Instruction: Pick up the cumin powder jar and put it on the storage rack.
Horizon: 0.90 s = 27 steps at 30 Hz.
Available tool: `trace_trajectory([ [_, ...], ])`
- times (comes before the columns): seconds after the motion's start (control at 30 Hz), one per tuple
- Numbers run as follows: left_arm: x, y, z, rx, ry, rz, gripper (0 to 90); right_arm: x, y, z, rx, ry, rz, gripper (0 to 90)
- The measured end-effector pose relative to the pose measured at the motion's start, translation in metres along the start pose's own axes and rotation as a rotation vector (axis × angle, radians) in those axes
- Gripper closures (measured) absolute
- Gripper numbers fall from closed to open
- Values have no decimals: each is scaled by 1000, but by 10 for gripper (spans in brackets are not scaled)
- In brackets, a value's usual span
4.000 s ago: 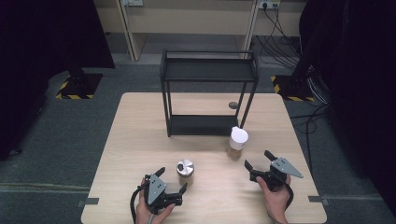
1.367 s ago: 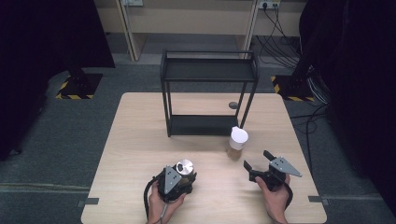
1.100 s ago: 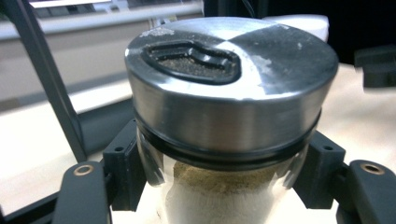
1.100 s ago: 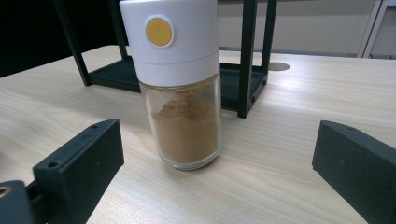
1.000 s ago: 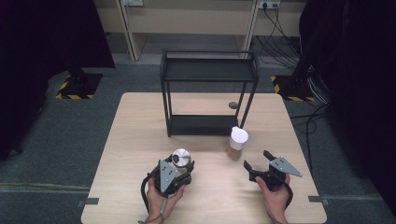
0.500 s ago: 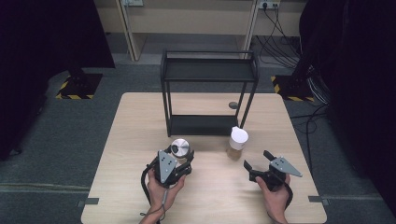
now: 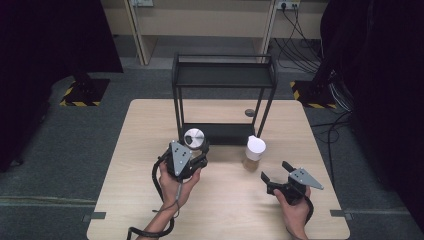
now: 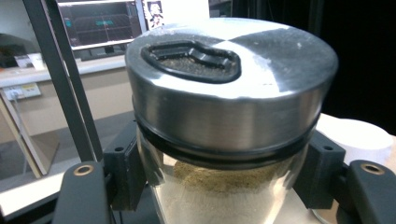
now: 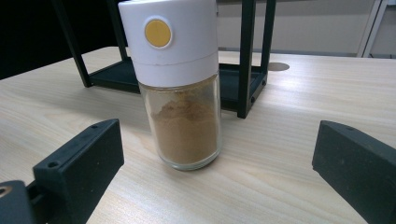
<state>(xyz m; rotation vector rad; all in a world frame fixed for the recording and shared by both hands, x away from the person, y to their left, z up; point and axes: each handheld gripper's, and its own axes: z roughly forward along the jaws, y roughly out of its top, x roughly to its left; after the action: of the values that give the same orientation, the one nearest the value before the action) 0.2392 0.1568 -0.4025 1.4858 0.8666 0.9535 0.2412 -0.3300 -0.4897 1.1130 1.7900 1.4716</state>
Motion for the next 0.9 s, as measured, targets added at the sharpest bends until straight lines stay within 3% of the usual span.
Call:
trace_trajectory([
  [0.47, 7, 41, 22, -17, 22, 7, 311, 0, -1, -1, -3, 4, 1, 22],
  [0.9, 14, 68, 37, -33, 50, 8, 311, -1, -1, -1, -4, 7, 5, 21],
])
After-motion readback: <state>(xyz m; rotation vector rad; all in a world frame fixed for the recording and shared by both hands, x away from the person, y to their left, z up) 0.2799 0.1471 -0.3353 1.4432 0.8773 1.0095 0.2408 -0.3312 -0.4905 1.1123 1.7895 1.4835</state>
